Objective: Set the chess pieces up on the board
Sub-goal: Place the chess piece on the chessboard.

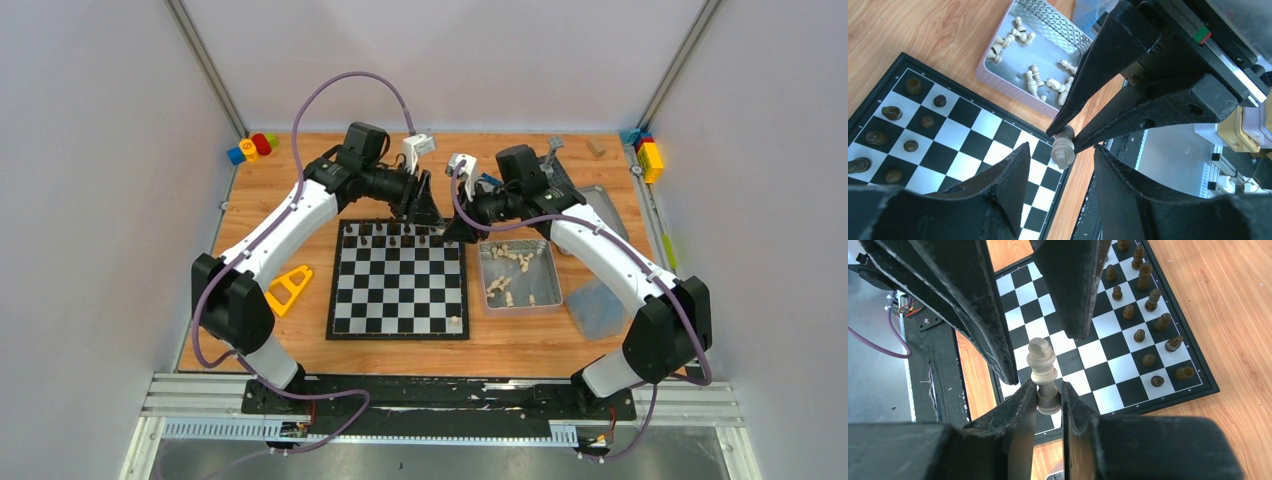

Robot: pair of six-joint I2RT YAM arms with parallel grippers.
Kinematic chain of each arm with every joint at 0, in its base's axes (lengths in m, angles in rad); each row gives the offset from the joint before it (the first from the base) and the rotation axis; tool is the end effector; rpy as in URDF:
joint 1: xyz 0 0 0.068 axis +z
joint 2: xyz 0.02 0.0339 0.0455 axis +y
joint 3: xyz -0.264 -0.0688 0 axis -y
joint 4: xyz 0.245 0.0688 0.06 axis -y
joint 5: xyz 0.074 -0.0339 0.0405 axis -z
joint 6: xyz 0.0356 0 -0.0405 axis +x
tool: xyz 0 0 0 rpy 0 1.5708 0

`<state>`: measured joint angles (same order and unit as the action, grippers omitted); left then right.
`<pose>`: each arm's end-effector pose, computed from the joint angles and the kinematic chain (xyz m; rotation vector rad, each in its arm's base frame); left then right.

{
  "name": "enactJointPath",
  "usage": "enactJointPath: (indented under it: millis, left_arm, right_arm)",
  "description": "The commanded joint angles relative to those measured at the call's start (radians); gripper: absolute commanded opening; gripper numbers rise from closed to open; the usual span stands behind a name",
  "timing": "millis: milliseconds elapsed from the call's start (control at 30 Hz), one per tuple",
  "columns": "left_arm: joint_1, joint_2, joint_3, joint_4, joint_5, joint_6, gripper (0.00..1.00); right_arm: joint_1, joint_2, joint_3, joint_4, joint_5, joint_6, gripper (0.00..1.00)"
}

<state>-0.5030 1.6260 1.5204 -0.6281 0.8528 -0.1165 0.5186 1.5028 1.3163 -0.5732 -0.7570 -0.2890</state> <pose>0.2998 -0.1955 0.3457 0.8900 2.1491 -1.2956 0.2713 0.1830 0.3216 -1.2309 1.9082 0.9944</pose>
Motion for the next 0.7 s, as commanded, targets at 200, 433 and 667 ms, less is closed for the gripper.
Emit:
enactJointPath:
  millis: [200,433,667]
  left_arm:
    - [-0.022,0.024,0.038,-0.003,0.024,-0.014,0.52]
    - [-0.022,0.025,0.032,-0.012,0.024,0.001,0.44]
    - [-0.026,0.039,0.035,-0.023,0.026,0.008,0.25]
  right_arm:
    - [0.007,-0.038,0.013,0.054,-0.001,0.013,0.09]
    - [0.008,-0.034,0.008,0.06,0.003,0.011,0.09]
    - [0.008,-0.034,0.011,0.064,0.02,0.022,0.13]
